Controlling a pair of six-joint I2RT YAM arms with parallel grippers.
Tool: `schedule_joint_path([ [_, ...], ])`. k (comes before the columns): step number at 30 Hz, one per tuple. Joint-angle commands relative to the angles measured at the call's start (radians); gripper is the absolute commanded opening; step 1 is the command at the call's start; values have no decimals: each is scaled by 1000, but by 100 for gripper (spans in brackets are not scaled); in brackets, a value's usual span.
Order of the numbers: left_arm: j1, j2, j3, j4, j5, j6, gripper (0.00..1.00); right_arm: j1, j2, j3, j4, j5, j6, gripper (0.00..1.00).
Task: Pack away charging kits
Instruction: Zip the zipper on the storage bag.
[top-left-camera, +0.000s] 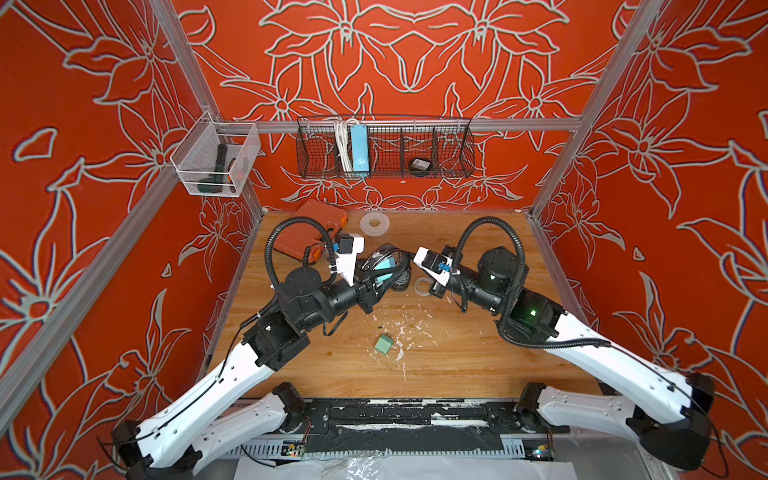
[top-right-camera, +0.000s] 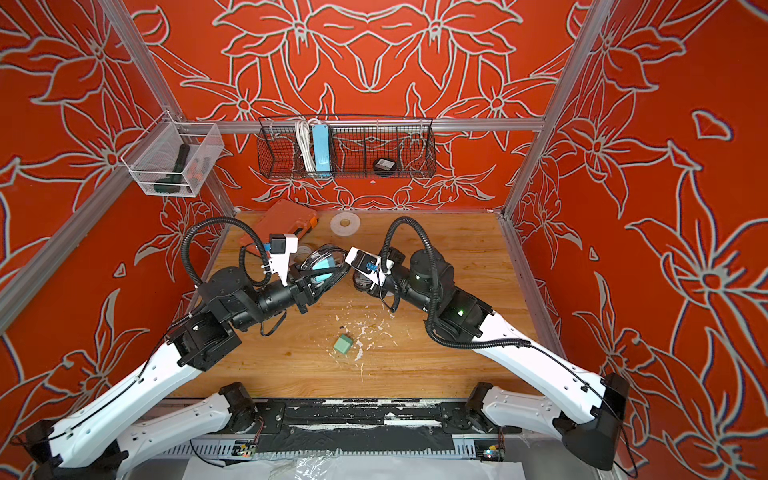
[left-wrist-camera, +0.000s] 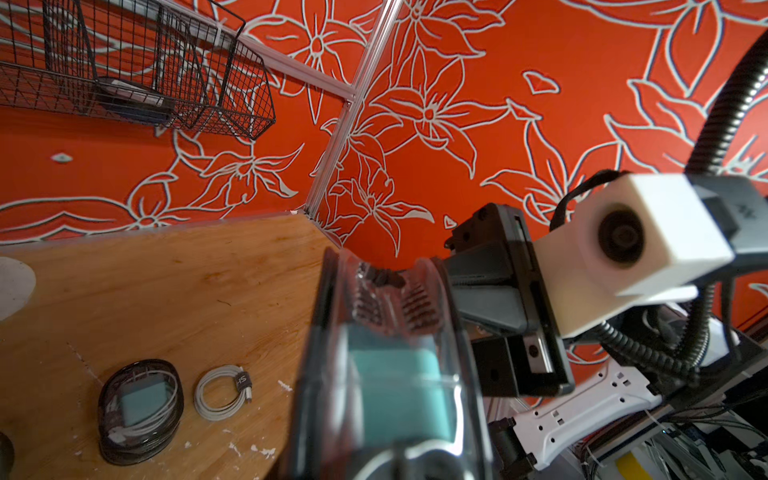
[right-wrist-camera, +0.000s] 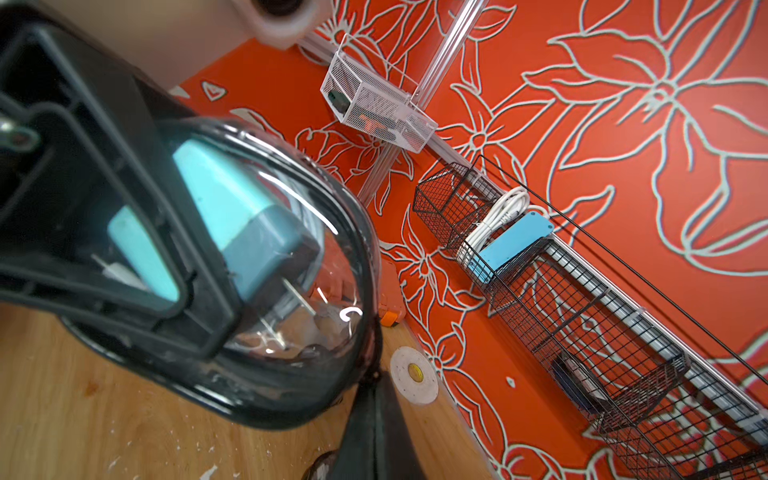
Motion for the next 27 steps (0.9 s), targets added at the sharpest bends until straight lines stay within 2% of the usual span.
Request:
schedule_joint_path([
  [1, 6, 24, -17, -142, -1, 24, 0, -45, -20, 14, 84, -34, -112, 0],
  [8, 6, 111, -11, -168, -1, 39, 0, -109, -3, 28, 45, -80, -175, 0],
  [12, 6, 130, -7, -170, -12, 46, 0, -152, 30, 73, -7, -132, -179, 0],
  [16, 2, 206, 12, -191, -46, 53, 0, -161, 67, 129, -79, -174, -212, 0],
  [19, 3, 221, 13, -192, -57, 56, 0, -168, 94, 153, -140, -266, -321, 0],
  [23, 3, 214, 11, -195, -65, 60, 0, -169, 92, 92, -37, -224, -402, 0],
  [27, 1, 233, 12, -193, -70, 65, 0, -172, 93, 119, -97, -241, -483, 0],
])
